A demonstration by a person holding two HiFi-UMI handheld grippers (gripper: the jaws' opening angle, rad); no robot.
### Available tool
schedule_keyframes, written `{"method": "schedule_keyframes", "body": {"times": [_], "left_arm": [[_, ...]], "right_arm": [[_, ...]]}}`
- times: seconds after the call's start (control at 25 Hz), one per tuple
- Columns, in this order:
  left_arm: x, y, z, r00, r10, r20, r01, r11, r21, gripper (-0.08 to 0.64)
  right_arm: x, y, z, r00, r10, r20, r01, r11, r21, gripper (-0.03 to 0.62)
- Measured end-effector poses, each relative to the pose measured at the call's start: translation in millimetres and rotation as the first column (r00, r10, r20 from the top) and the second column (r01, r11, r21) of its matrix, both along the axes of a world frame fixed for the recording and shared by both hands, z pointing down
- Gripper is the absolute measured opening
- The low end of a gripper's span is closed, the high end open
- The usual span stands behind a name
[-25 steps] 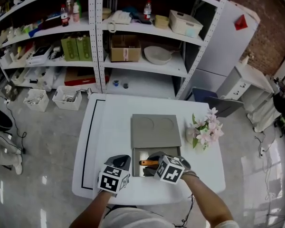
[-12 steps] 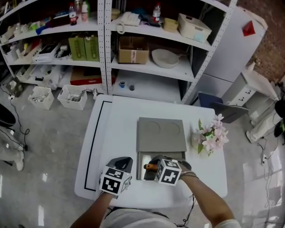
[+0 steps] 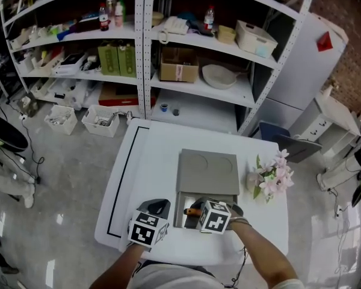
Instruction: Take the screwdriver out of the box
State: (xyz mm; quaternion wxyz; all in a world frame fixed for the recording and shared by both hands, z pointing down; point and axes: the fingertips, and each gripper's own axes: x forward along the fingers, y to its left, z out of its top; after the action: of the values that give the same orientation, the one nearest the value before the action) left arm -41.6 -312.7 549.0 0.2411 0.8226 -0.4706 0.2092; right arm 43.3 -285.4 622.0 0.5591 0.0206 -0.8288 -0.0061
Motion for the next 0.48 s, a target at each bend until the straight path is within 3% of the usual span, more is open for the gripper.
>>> {"method": "schedule_keyframes", "body": {"times": [0.48], "left_arm": [[-4, 14, -16, 0.991, -0.13, 0.024, 0.129, 0.991, 0.037, 0.005]], "right_arm": [[0, 0, -3, 0.998, 0.018, 0.068, -0.017, 1.0, -0.005, 0.12]]}}
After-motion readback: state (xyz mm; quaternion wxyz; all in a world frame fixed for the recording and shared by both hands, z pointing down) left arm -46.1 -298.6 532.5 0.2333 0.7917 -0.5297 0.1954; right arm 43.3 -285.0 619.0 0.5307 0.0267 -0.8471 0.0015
